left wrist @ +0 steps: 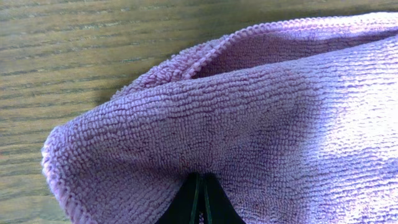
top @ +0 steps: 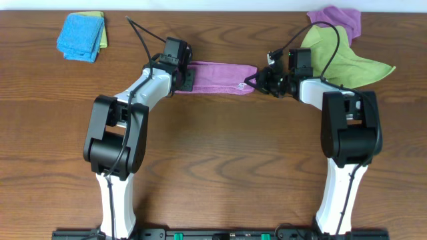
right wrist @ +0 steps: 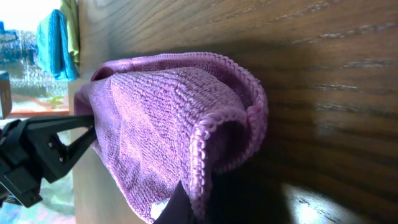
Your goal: Fold the cloth
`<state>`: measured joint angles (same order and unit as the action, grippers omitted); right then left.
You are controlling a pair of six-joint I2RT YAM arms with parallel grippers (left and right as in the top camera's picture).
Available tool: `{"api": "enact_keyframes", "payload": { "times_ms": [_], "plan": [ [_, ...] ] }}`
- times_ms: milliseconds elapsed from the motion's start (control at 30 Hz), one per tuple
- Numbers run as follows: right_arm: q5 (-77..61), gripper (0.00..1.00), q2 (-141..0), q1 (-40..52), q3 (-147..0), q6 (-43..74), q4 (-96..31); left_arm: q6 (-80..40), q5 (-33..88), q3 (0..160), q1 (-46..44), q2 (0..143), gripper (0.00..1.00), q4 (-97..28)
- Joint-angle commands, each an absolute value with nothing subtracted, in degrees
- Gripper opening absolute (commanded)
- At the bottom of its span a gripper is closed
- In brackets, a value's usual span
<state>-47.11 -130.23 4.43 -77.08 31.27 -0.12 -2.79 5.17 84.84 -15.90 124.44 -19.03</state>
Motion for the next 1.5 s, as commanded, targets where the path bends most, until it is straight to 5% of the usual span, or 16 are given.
{"api": "enact_keyframes", "payload": {
  "times_ms": [0,367,900,1467],
  "plan": [
    [-48.1,0.01,-130.8,4.9,-78.4,33.0,-0.2,-4.7,8.7,83.6,-16.4,125.9,0.06,-21.1],
    [-44.8,0.02,-121.9,5.4,-81.8,30.7,-1.8,-7.3,10.2,83.6,-16.6,125.9,0.06,-20.9],
    [-3.4,0.01,-114.7,15.7,-89.2,15.6,-31.9,-9.0,13.6,83.6,-17.3,125.9,0.06,-20.3],
    [-1.4,0.01,-114.7,19.0,-89.2,14.0,-35.7,-14.0,16.5,83.6,-22.5,125.9,0.06,-16.8]
  ]
}}
